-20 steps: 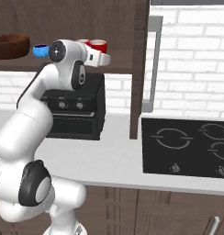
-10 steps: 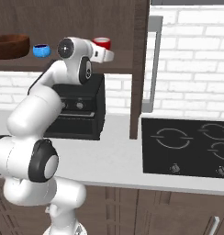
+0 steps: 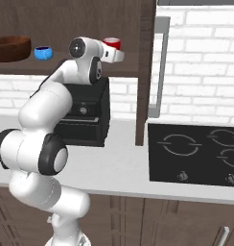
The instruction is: Gather all objects into one cabinet and sort the glasses and bowls to opposite sides.
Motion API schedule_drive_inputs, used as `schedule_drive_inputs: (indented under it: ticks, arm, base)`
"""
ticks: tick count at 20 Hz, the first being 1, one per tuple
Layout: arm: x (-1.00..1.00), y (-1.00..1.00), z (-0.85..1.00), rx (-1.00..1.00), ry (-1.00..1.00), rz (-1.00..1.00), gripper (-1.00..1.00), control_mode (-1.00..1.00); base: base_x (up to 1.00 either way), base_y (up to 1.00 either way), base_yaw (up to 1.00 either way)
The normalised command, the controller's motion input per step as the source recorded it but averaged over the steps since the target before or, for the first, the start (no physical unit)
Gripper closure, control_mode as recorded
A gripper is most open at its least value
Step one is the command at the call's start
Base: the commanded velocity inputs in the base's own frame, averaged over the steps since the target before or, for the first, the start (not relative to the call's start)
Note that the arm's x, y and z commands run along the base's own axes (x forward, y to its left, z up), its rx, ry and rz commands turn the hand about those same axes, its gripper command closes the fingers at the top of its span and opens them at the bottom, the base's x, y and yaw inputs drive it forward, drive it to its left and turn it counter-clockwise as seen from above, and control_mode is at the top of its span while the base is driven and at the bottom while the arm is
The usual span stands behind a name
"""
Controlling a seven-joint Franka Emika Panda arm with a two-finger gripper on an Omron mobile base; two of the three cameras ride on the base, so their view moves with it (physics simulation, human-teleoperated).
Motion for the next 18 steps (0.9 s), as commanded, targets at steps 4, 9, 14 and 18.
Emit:
schedule_drive_inputs:
  ticks: [4, 9, 14, 18]
  arm:
    - [0.16, -0.15, 0.00, 0.00, 0.03, 0.00, 1.00, -1.00]
    - [0.09, -0.06, 0.00, 0.00, 0.09, 0.00, 1.00, -1.00]
    - [0.09, -0.03, -0.11, 0.00, 0.02, 0.00, 1.00, -1.00]
    - [0.11, 0.00, -0.25, 0.00, -0.01, 0.00, 1.00, -1.00]
  base:
    - [0.00, 0.00, 0.00]
    - [0.00, 0.00, 0.00]
    - [0.00, 0.00, 0.00]
    - [0.00, 0.00, 0.00]
